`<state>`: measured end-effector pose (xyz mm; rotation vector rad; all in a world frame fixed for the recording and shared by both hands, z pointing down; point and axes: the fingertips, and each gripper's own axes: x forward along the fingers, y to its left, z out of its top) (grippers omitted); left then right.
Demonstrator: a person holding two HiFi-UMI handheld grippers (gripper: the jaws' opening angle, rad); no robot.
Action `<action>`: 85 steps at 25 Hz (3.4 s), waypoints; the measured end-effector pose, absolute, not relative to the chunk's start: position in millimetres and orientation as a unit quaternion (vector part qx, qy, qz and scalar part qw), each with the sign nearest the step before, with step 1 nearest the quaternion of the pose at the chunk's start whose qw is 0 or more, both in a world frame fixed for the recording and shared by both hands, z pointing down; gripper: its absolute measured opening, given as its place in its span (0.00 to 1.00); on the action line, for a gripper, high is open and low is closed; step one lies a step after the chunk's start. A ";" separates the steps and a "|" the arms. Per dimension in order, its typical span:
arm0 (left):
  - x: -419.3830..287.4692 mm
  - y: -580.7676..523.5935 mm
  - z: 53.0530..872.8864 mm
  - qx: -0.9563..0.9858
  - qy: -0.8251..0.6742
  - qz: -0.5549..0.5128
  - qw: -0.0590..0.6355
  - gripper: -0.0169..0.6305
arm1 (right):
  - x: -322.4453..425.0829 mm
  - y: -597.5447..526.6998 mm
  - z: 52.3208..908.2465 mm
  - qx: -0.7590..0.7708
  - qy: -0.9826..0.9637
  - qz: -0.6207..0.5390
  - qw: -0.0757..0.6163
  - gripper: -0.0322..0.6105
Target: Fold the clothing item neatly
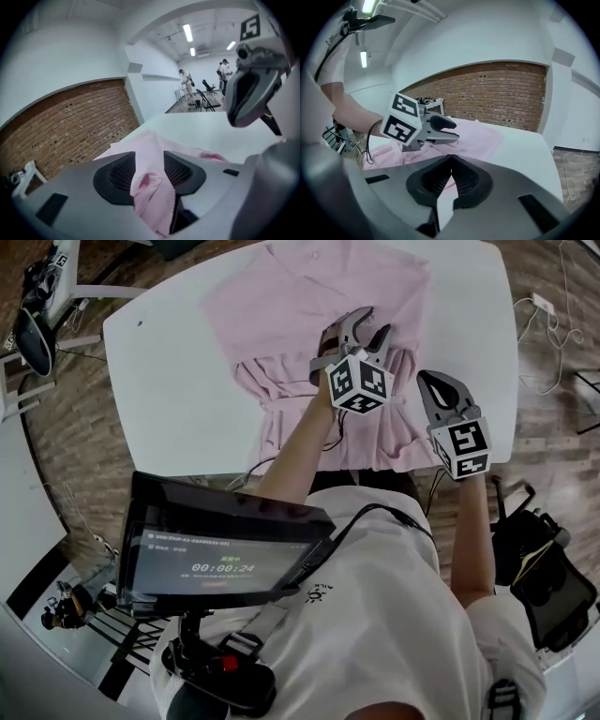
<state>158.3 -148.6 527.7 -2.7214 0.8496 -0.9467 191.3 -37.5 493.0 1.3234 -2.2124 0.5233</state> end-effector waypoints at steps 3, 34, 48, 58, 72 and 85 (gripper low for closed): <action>121.4 -157.4 506.2 -0.900 0.345 -0.265 0.001 0.29 | 181.0 -57.7 491.9 0.474 -0.827 0.177 0.245 0.06; -119.3 -163.2 574.7 -0.819 0.455 -0.291 -0.197 0.30 | 146.1 -246.2 534.4 0.487 -0.793 0.118 0.348 0.08; -132.0 -165.3 571.5 -0.821 0.458 -0.284 -0.189 0.30 | 110.1 -151.6 559.2 0.352 -0.844 0.144 0.377 0.19; -123.3 -160.1 562.7 -0.822 0.460 -0.273 -0.195 0.30 | 117.7 -137.3 533.6 0.331 -0.845 0.107 0.406 0.13; -108.9 -188.8 543.7 -0.857 0.419 -0.263 -0.142 0.30 | 96.4 -175.1 536.8 0.384 -0.843 0.155 0.343 0.05; -91.0 -199.9 565.2 -0.845 0.403 -0.300 -0.183 0.30 | 138.4 -202.5 563.4 0.450 -0.792 0.177 0.372 0.05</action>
